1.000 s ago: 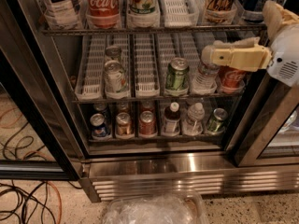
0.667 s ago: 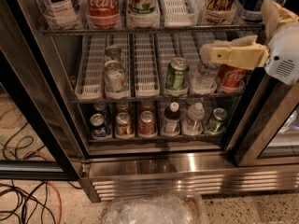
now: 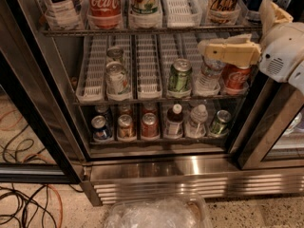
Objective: Pick orange can from top shelf of fridge
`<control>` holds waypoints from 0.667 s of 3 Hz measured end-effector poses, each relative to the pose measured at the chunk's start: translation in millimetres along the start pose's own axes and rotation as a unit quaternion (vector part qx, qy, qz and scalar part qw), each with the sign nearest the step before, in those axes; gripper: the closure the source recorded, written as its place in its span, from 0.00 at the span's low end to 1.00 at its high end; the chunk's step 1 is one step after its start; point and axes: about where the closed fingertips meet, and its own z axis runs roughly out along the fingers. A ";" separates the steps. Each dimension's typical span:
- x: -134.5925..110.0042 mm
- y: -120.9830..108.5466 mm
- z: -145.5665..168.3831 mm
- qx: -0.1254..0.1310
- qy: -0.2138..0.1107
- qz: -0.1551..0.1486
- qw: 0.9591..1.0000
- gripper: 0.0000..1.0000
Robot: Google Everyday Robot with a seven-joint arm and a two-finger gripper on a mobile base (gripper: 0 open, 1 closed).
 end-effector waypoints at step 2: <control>11.0 -10.8 31.8 0.004 -0.009 -0.008 1.000 0.00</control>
Offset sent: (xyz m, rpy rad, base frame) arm 0.0377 0.0069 -0.0096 0.0024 -0.0354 -0.0134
